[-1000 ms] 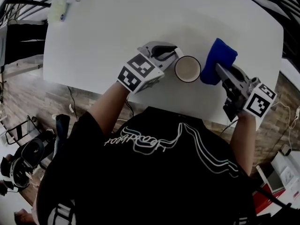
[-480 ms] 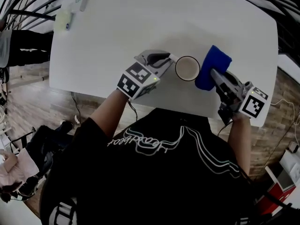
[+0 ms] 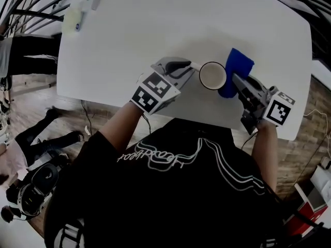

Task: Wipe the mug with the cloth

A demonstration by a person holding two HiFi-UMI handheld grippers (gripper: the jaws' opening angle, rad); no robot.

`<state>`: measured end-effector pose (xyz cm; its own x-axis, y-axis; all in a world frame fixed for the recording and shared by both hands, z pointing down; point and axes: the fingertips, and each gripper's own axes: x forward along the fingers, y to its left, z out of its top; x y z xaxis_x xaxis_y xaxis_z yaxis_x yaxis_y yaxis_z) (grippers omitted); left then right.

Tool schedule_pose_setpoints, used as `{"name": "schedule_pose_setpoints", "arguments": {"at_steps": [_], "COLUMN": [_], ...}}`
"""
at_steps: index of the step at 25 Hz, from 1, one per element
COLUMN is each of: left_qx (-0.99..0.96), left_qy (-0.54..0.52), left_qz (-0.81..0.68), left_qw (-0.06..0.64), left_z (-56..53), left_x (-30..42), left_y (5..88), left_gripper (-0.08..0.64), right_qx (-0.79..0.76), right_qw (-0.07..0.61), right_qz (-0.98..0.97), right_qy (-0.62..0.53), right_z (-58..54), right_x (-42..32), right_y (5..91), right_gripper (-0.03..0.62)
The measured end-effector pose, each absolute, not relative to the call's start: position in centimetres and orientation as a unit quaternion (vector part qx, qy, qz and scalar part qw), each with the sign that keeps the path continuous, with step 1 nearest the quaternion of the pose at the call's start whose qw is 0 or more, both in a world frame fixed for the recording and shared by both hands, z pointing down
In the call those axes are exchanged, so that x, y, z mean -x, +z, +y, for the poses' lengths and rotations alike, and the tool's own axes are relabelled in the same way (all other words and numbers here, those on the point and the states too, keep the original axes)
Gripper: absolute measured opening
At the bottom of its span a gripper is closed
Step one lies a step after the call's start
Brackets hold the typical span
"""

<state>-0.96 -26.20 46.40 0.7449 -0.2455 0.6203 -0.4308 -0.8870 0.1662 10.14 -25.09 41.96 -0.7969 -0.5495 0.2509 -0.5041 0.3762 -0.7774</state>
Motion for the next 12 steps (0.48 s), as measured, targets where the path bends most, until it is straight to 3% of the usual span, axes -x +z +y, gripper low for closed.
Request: {"name": "schedule_pose_setpoints", "arguments": {"at_steps": [12], "left_qx": [-0.92], "left_qy": [0.306], "left_qz": [-0.184], "left_qw": [0.16], "left_z": [-24.5], "left_x": [1.4], "left_y": [46.2], "left_gripper": [0.049], "right_qx": [0.341], "right_qw": [-0.05], "right_qz": [0.806], "right_qy": [-0.482], "right_z": [-25.6], "right_x": [-9.2], "right_y": [45.3], "right_gripper": [0.06]}}
